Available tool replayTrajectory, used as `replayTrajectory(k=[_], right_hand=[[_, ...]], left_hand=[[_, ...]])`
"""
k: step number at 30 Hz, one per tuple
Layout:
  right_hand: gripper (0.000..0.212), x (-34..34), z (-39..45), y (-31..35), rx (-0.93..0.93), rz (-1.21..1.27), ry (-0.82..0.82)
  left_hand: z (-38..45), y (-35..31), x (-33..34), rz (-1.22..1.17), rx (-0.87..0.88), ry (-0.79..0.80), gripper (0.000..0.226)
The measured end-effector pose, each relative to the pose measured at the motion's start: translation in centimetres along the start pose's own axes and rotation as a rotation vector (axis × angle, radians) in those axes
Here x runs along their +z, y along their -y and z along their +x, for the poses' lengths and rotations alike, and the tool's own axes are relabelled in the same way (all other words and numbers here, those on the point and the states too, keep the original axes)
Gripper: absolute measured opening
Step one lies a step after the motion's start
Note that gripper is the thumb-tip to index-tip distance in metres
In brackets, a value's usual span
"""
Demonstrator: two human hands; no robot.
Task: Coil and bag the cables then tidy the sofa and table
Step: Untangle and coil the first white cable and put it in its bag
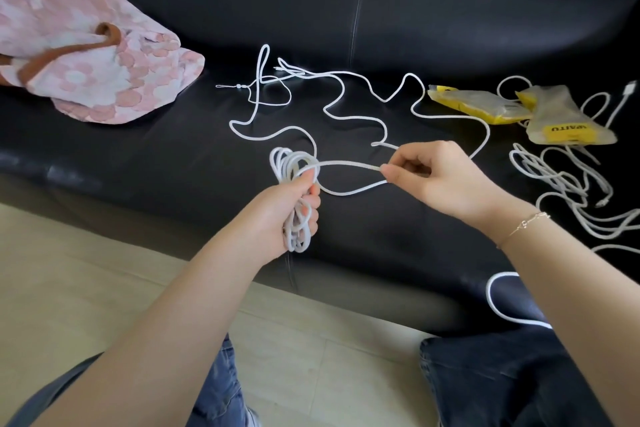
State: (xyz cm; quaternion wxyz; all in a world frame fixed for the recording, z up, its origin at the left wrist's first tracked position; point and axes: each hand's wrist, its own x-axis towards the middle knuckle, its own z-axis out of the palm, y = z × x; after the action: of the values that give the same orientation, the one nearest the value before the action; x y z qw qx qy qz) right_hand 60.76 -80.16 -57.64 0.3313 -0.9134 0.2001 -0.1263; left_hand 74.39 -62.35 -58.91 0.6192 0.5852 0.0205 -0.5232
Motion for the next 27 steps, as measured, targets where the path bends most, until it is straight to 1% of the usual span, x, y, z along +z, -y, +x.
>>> replayTrajectory(k=[2,4,7,9,11,15,16,19,22,25,27], right_hand=[[0.021,-0.4,0.0,0.0,-0.02,-0.067,0.025],[0.023,-0.5,0.2,-0.1,-0.022,-0.142,-0.011],[0.026,0.2,0.5,0.0,-0.027,-0.16,-0.072],[0.027,1.1,0.4,0.4,-0.068,-0.155,-0.102],[0.027,2.1,0.2,0.9,-0.117,-0.176,-0.105],[0.028,3.3,0.1,1.5,-0.193,-0.253,-0.057],[0.027,3.5,0.0,1.7,-0.21,-0.256,-0.035],[0.023,3.8,-0.3,2.3,-0.235,-0.249,0.026],[0.019,3.9,-0.6,2.9,-0.238,-0.249,0.067],[0.023,3.5,-0.6,2.9,-0.235,-0.243,0.129],[0.032,3.2,-0.4,2.6,-0.225,-0.257,0.155]], left_hand=[[0.1,-0.1,-0.1,-0.103,0.001,-0.016,0.033],[0.2,-0.2,-0.2,-0.119,0.032,-0.022,0.03],[0.2,-0.1,-0.3,0.013,0.096,-0.012,0.023],[0.3,0.2,-0.1,0.109,0.115,-0.006,0.019],[0.3,0.7,0.3,0.132,0.108,0.005,0.02],[0.3,0.9,0.9,0.012,0.093,0.011,0.029],[0.3,0.9,1.0,-0.008,0.1,0.007,0.028],[0.2,0.8,1.1,-0.031,0.094,0.012,0.016],[0.1,0.7,1.2,-0.024,0.073,0.006,0.016],[0.3,0.7,1.1,-0.034,0.068,-0.015,0.016],[0.3,0.4,0.9,-0.093,0.068,-0.042,0.016]])
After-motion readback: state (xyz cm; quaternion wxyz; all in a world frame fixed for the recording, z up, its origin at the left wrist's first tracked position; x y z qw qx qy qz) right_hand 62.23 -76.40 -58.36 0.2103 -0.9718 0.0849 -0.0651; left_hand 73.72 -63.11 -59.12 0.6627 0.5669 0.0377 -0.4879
